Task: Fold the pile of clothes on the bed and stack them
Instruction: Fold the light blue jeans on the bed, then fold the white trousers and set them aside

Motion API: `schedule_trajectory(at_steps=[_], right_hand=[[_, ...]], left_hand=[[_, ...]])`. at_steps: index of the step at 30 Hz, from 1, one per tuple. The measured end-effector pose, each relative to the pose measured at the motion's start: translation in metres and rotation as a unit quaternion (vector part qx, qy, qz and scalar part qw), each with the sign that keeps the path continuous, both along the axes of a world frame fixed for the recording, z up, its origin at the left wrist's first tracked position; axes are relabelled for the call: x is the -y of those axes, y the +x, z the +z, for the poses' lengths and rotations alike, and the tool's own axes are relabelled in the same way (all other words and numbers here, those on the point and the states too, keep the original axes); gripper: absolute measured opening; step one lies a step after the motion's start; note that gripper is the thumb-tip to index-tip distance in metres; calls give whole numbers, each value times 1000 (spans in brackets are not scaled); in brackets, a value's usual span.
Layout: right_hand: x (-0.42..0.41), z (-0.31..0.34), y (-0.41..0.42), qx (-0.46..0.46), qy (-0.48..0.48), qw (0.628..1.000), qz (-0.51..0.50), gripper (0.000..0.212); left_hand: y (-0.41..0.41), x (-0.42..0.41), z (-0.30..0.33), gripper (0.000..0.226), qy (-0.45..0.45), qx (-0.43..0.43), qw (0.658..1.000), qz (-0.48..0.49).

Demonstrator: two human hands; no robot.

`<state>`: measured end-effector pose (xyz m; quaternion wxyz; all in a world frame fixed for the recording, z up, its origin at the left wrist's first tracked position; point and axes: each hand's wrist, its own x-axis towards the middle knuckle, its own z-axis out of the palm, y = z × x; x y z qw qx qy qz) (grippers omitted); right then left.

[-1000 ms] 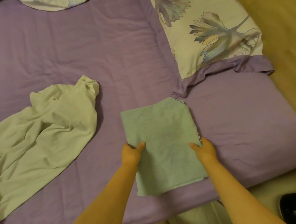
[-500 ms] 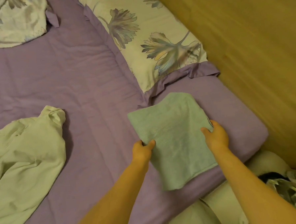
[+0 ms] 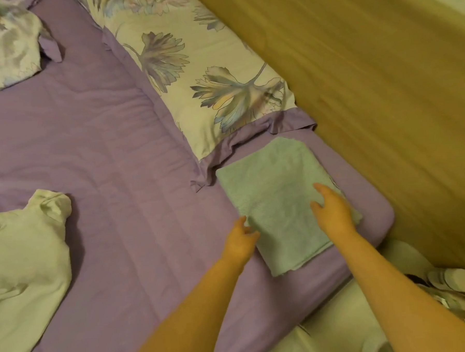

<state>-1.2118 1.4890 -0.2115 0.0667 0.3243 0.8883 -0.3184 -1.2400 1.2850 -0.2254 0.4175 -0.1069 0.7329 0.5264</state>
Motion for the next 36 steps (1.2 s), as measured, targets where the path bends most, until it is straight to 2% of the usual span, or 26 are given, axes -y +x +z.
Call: schedule_trajectory(at_steps=[3, 11, 16, 22, 29, 36], right_hand=[[37, -11, 3, 13, -31, 999, 36, 47], [141, -29, 1, 29, -19, 983, 179, 42], [207, -36, -8, 66, 24, 957, 281, 39], [301, -41, -16, 94, 24, 928, 360, 37], [404, -35, -34, 75, 32, 894, 440, 38], [479, -27, -78, 32, 10, 889, 458, 41]], left_hand=[[7, 17, -5, 55, -60, -23, 997, -42], [16, 107, -11, 36, -145, -44, 988, -40], [28, 178, -15, 34, -166, -39, 985, 12], [48, 276, -14, 31, -178, -40, 979, 86], [61, 384, -13, 33, -202, -29, 964, 168], [35, 463, -16, 31, -225, -92, 947, 211]])
